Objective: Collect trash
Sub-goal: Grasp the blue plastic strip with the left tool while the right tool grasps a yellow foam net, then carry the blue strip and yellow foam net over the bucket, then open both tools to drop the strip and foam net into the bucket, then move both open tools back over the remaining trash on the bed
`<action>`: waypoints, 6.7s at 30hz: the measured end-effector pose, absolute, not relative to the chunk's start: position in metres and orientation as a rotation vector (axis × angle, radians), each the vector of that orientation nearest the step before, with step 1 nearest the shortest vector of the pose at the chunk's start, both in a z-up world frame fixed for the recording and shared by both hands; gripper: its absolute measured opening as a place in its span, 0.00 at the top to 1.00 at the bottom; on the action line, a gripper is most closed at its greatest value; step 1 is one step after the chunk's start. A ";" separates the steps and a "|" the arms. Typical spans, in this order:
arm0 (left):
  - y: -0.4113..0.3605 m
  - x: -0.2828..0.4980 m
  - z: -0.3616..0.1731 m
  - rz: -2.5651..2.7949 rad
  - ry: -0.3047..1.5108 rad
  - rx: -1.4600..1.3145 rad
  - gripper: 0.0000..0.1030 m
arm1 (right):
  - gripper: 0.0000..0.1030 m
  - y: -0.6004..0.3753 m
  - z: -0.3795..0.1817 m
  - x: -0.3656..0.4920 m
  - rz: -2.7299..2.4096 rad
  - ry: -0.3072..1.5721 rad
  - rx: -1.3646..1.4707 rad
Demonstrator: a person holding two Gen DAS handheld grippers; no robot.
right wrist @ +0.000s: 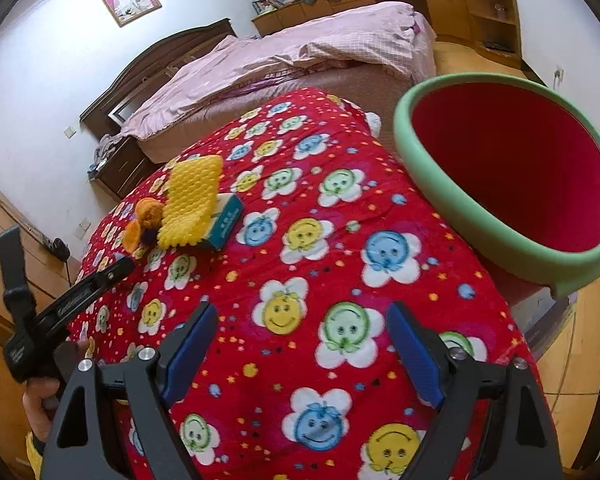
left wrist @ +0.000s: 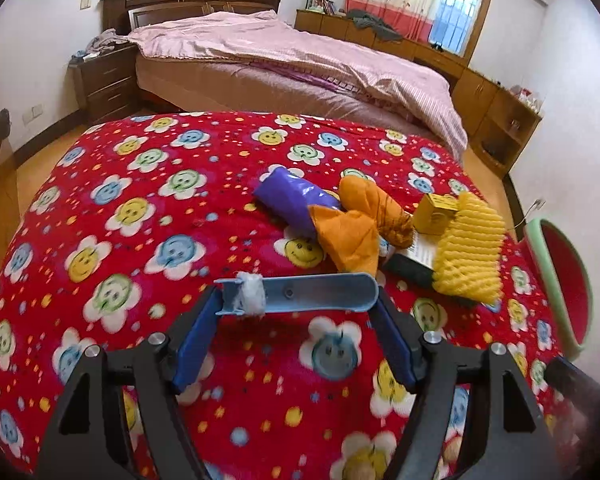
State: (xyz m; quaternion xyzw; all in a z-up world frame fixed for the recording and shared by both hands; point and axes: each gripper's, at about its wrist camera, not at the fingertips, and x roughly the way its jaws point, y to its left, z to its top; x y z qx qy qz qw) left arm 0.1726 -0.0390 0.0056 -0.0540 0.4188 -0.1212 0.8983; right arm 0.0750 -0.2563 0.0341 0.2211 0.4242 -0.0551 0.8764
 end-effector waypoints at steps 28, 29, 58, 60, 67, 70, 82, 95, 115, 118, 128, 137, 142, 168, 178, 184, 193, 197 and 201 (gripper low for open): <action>0.046 0.138 0.022 -0.105 0.799 -0.279 0.28 | 0.52 -0.193 0.036 0.195 0.003 0.864 0.305; 0.046 0.137 0.022 -0.107 0.799 -0.278 0.28 | 0.53 -0.193 0.034 0.194 0.004 0.864 0.314; 0.026 0.066 0.074 -0.238 0.700 -0.274 0.28 | 0.88 -0.194 0.099 0.069 0.140 0.652 0.432; 0.019 0.059 0.079 -0.251 0.689 -0.255 0.28 | 0.88 -0.196 0.105 0.058 0.144 0.626 0.442; -0.008 0.042 0.095 -0.315 0.682 -0.217 0.28 | 0.88 -0.209 0.122 0.025 0.133 0.573 0.471; -0.025 0.035 0.100 -0.363 0.691 -0.194 0.28 | 0.88 -0.220 0.132 0.009 0.106 0.541 0.477; -0.086 0.035 0.117 -0.517 0.696 -0.139 0.28 | 0.88 -0.278 0.155 -0.040 -0.049 0.441 0.493; -0.195 0.063 0.104 -0.656 0.743 -0.030 0.28 | 0.88 -0.363 0.127 -0.047 -0.208 0.402 0.565; -0.349 0.101 0.061 -0.752 0.812 0.157 0.28 | 0.87 -0.463 0.071 -0.026 -0.329 0.473 0.622; -0.358 0.105 0.057 -0.747 0.805 0.178 0.28 | 0.87 -0.470 0.064 -0.022 -0.331 0.488 0.632; -0.363 0.116 0.041 -0.735 0.806 0.175 0.16 | 0.84 -0.476 0.050 -0.012 -0.326 0.519 0.645; -0.333 0.116 0.049 -0.706 0.830 0.116 0.16 | 0.56 -0.472 0.049 -0.003 -0.295 0.530 0.668; -0.311 0.114 0.056 -0.687 0.835 0.078 0.16 | 0.47 -0.465 0.052 -0.001 -0.293 0.561 0.664; -0.161 0.088 0.088 -0.489 0.822 -0.054 0.16 | 0.40 -0.361 0.110 0.000 -0.134 0.548 0.538; -0.098 0.083 0.085 -0.377 0.806 -0.102 0.16 | 0.39 -0.305 0.112 0.017 -0.049 0.604 0.495; -0.064 0.084 0.081 -0.319 0.798 -0.136 0.16 | 0.39 -0.274 0.107 0.029 -0.019 0.651 0.473; -0.020 0.091 0.068 -0.221 0.791 -0.163 0.16 | 0.39 -0.237 0.098 0.054 0.038 0.704 0.425; -0.008 0.097 0.065 -0.185 0.792 -0.163 0.16 | 0.39 -0.224 0.097 0.066 0.054 0.718 0.407; 0.001 0.103 0.063 -0.172 0.780 -0.163 0.16 | 0.39 -0.215 0.093 0.082 0.062 0.736 0.394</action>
